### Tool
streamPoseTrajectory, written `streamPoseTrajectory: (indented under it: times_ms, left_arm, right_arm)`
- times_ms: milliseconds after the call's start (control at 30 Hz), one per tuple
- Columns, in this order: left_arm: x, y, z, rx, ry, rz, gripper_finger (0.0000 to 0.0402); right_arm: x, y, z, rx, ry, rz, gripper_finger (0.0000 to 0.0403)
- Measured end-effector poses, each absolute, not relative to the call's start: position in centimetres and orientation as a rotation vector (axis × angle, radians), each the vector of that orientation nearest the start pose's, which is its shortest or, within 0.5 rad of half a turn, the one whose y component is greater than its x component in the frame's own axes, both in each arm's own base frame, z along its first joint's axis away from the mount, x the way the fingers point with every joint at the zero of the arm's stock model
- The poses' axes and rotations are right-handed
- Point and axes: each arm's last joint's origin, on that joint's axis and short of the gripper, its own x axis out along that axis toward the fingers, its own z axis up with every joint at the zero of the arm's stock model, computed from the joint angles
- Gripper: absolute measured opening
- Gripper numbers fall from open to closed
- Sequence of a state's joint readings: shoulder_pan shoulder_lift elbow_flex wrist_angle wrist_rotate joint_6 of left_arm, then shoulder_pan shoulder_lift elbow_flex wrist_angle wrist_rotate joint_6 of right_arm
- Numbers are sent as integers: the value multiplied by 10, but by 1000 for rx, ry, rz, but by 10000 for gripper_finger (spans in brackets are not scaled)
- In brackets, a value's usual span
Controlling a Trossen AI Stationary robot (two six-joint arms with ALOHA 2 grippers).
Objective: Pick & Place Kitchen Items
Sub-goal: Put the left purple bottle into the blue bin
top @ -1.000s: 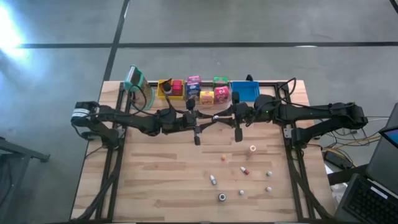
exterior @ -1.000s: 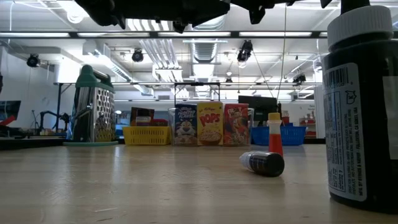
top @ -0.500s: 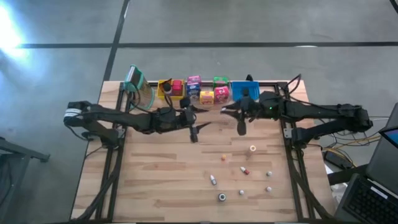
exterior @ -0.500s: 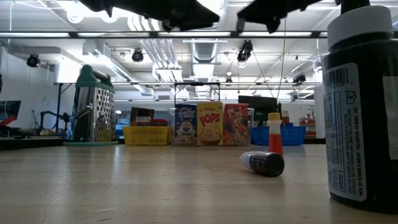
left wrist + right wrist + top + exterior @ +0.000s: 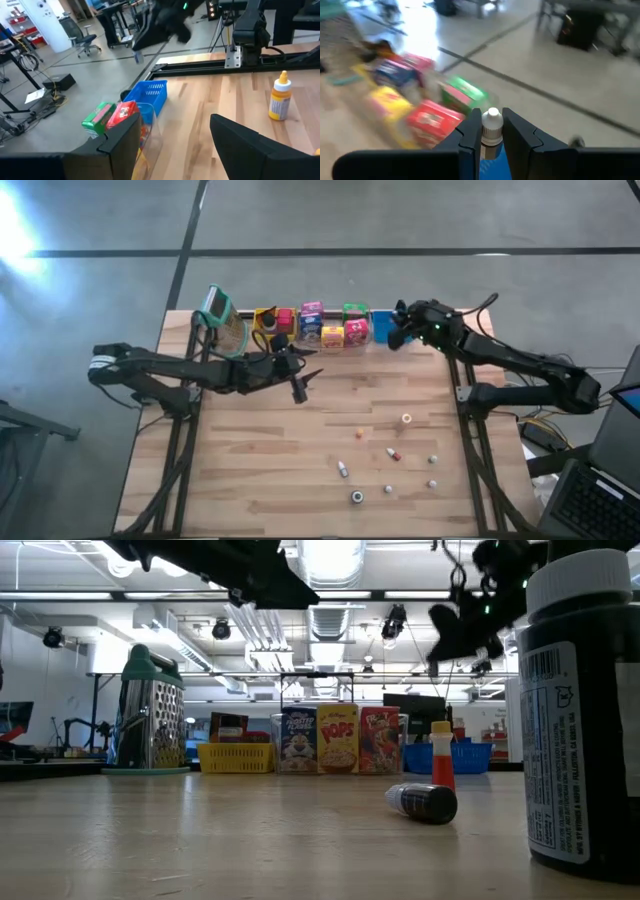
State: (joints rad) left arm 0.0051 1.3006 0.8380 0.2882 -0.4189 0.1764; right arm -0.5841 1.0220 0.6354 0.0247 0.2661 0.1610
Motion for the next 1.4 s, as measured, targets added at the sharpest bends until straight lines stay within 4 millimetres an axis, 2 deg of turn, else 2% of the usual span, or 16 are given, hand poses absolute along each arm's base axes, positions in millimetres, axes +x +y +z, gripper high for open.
streamPoseTrajectory:
  times_ms: [167,433,767,1067,1400]
  left_arm:
    - [288,13,282,206,220,406,242]
    - [287,13,282,204,225,405,241]
    - [287,13,279,207,258,405,241]
    - [286,14,276,184,283,415,241]
    - [286,14,276,181,280,417,241]
  right_arm:
    - [176,-149,230,260,257,-976,55]
    - [183,-161,199,262,329,-1116,52]
    - [197,-174,177,262,348,-1117,50]
    - [189,-182,155,313,292,-1175,50]
    - [193,-185,143,285,332,-1141,50]
